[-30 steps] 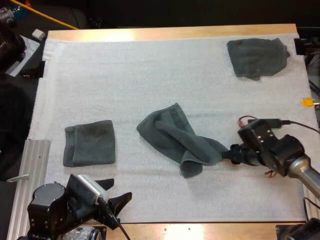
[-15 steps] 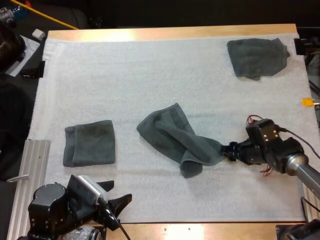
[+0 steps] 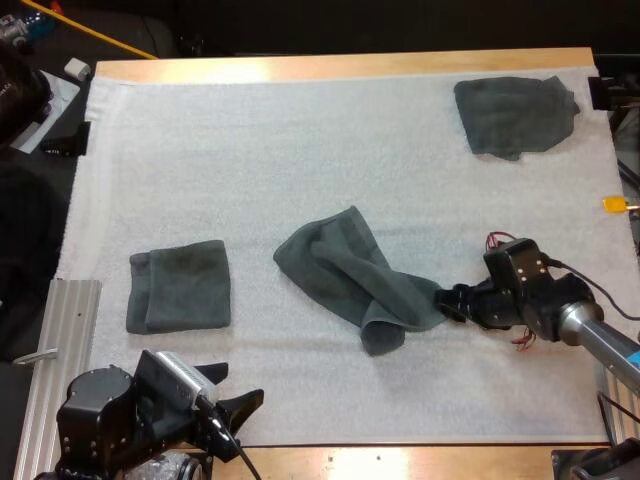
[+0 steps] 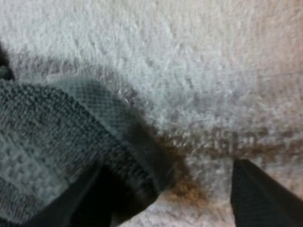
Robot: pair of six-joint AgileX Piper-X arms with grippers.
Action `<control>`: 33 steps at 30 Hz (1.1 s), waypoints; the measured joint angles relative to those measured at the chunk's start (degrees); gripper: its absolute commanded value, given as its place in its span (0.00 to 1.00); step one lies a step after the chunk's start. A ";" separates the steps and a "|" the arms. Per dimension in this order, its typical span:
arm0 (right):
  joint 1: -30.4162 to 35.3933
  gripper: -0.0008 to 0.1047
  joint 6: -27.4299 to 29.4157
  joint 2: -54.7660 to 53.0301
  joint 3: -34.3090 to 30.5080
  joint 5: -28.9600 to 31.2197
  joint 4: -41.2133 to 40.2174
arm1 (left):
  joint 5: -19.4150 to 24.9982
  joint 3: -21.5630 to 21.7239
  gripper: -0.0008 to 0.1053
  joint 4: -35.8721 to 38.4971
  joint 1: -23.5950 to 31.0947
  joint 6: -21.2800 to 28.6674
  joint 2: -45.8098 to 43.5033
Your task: Pick towel from pile, fold and stack
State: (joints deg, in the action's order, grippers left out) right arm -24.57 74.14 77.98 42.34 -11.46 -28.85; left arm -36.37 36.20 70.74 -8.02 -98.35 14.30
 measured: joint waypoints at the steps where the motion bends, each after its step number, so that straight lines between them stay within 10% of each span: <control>1: -0.04 0.46 0.00 0.56 0.00 -0.49 0.34 | 0.00 0.00 0.59 0.25 0.00 0.00 0.00; 12: -0.04 0.34 -0.87 3.05 0.00 -3.87 1.35 | 0.00 0.00 0.59 0.89 0.00 0.00 0.00; 19: -0.04 0.02 -1.61 3.91 0.00 -5.52 2.87 | 0.00 0.00 0.59 0.89 0.00 0.00 0.00; 33: -0.78 0.01 0.90 -5.75 0.00 -0.92 -1.62 | -0.69 0.00 0.59 1.05 -0.58 0.54 1.59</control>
State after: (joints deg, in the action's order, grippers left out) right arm -25.34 75.03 72.23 42.34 -12.38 -30.47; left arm -37.05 36.20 71.79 -8.60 -97.81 15.90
